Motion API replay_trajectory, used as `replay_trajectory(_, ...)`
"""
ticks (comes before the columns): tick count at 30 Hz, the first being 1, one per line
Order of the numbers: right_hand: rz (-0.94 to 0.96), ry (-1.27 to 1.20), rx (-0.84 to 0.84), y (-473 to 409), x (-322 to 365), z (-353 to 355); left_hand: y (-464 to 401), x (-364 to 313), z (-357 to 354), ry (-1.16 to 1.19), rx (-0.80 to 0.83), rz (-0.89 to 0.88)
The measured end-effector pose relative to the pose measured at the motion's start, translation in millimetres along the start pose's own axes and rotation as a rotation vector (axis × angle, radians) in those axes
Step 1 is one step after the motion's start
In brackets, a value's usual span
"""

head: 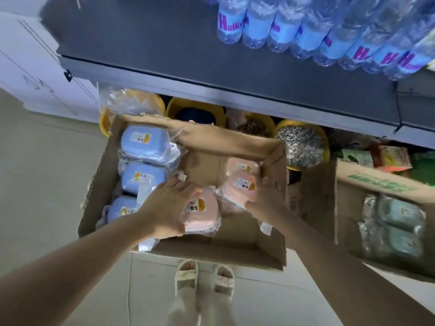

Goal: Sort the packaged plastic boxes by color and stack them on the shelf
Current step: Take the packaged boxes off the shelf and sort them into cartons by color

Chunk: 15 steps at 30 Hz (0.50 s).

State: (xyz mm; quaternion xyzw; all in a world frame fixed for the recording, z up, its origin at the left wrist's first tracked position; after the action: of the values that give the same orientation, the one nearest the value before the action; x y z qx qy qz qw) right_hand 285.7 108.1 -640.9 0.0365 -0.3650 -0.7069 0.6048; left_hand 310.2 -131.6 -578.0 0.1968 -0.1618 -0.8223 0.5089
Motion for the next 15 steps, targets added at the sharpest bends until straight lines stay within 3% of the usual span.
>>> replay_trajectory(9, 0.242, 0.256, -0.168, -107.5, -17.2, -34.4, -59.0, 8.0, -82.1, 0.091, -0.082, -0.074)
replay_trajectory(15, 0.198, 0.421, -0.198, -127.8, -24.3, -40.1, -74.7, -8.2, -115.9, 0.11, -0.038, -0.156)
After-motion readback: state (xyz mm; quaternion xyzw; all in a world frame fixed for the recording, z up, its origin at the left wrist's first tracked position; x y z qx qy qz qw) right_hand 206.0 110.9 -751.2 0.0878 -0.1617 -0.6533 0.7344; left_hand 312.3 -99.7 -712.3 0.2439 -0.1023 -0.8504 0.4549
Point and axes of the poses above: each hand's wrist, its own y-axis away from the middle knuckle, its own z-axis out of the back of the hand, x = y × z, the point moved 2 cm from there along -y, towards the middle knuckle, and after that the axes turned 11 degrees about -y, right-handed, at the moved point
